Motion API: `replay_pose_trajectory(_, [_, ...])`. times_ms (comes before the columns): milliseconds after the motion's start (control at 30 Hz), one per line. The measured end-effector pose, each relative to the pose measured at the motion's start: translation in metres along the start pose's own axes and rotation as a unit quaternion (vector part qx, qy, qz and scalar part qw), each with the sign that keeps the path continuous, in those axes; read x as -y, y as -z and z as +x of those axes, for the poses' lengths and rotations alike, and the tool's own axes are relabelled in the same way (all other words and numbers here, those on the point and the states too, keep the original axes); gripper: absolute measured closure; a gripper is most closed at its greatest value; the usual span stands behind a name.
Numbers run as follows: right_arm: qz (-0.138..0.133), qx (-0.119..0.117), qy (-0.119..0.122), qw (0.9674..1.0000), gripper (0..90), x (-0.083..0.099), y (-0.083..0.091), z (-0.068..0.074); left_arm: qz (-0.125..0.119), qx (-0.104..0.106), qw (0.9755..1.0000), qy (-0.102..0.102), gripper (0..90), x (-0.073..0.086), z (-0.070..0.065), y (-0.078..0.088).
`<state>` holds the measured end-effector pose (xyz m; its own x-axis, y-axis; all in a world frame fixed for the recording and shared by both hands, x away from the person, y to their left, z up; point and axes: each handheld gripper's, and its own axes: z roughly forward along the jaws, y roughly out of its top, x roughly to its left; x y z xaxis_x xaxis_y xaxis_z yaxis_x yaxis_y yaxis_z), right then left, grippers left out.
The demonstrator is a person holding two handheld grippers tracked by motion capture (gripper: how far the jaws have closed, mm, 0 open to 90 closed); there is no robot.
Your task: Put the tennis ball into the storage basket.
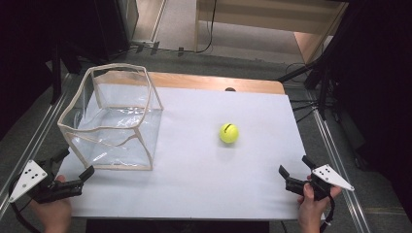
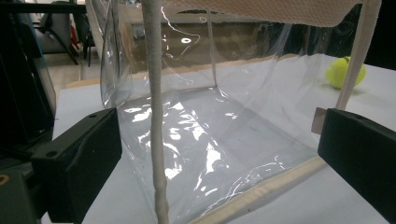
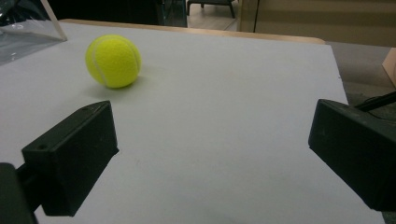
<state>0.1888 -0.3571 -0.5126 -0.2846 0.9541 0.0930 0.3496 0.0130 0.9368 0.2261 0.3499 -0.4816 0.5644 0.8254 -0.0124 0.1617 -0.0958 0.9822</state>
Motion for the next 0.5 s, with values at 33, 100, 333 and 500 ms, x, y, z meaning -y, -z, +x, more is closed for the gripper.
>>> replay_pose_trajectory(33, [0.001, 0.003, 0.001, 1.0000, 0.0, 0.000, 0.000, 0.000, 0.000, 0.001, 1.0000, 0.003, 0.1, 0.000, 0.001, 0.000])
replay_pose_trajectory(100, [0.002, 0.006, 0.001, 1.0000, 0.0, 0.000, 0.000, 0.001, -0.001, 0.001, 1.0000, 0.006, 0.1, 0.001, 0.001, 0.000])
replay_pose_trajectory(333, [0.003, 0.008, 0.001, 1.0000, 0.0, -0.006, -0.001, 0.005, 0.009, 0.001, 1.0000, -0.004, 0.1, 0.002, -0.002, -0.003])
replay_pose_trajectory(500, [0.019, 0.010, 0.020, 0.9996, 0.0, -0.018, -0.005, 0.014, 0.007, 0.001, 1.0000, -0.003, 0.1, 0.003, -0.003, -0.003])
